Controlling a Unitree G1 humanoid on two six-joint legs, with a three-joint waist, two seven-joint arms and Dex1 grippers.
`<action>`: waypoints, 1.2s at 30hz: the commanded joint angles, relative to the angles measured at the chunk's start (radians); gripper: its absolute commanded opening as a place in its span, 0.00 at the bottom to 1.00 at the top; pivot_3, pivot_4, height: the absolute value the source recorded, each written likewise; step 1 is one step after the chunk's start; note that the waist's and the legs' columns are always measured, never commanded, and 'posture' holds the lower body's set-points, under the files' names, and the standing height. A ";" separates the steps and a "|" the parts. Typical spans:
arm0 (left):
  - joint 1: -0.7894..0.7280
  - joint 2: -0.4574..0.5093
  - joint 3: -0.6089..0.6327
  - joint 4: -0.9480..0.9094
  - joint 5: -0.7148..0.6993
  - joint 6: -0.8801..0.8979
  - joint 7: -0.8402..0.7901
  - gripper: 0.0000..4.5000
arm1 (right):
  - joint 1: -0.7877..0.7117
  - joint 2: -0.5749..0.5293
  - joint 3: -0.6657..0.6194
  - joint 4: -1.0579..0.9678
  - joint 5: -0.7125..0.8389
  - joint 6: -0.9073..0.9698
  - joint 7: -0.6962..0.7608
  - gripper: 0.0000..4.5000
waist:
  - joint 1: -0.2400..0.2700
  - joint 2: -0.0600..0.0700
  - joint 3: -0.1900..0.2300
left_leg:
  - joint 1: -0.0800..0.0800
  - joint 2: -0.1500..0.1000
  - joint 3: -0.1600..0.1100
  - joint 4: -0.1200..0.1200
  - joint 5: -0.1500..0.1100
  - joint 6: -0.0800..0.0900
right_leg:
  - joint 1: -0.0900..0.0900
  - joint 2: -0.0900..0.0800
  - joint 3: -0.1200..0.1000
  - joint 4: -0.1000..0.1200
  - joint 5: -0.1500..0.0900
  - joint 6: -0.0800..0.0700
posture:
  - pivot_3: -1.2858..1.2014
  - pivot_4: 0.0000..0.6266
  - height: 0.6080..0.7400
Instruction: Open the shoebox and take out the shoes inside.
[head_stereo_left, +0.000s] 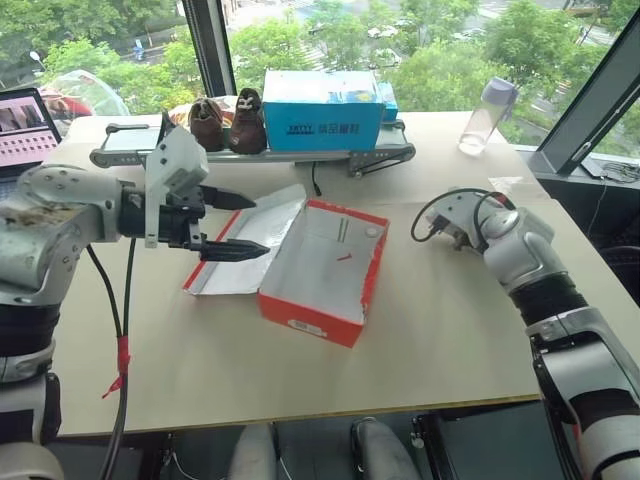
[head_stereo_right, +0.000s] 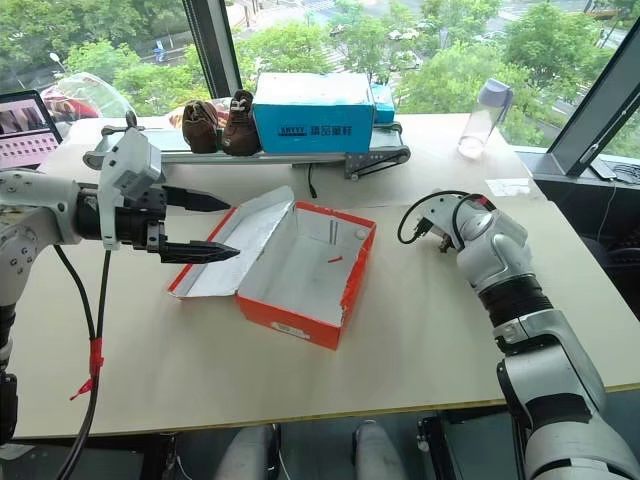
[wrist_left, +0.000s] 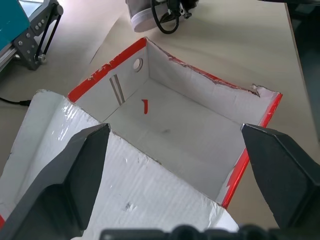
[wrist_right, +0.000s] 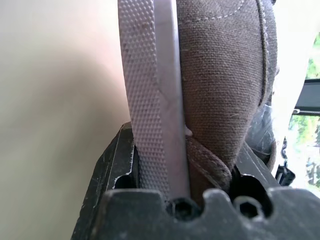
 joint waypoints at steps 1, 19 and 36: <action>-0.003 0.023 0.039 -0.029 -0.009 0.007 0.009 1.00 | 0.006 0.045 -0.022 -0.137 0.029 0.112 0.056 0.57 | -0.005 0.000 0.000 | 0.000 0.000 0.000 0.000 0.000 0.000 | 0.000 0.000 0.000 0.000 0.000 0.000 | 0.52 0.24 1.00; 0.087 -0.096 0.319 -0.008 -0.239 0.139 0.144 1.00 | -0.001 -0.052 -0.303 -0.642 0.373 0.495 0.323 0.99 | 0.002 0.000 0.000 | 0.001 0.001 0.000 0.001 0.000 0.000 | 0.001 0.000 -0.001 0.000 0.000 0.000 | 0.52 0.24 1.00; 0.935 -0.599 0.667 -0.381 -0.052 -0.211 0.677 1.00 | 0.978 0.444 -0.693 -1.101 0.429 -0.228 -0.185 0.99 | 0.002 -0.006 -0.010 | 0.007 0.001 0.001 -0.001 -0.002 -0.003 | 0.006 -0.001 0.001 -0.001 0.004 -0.006 | 0.52 0.24 1.00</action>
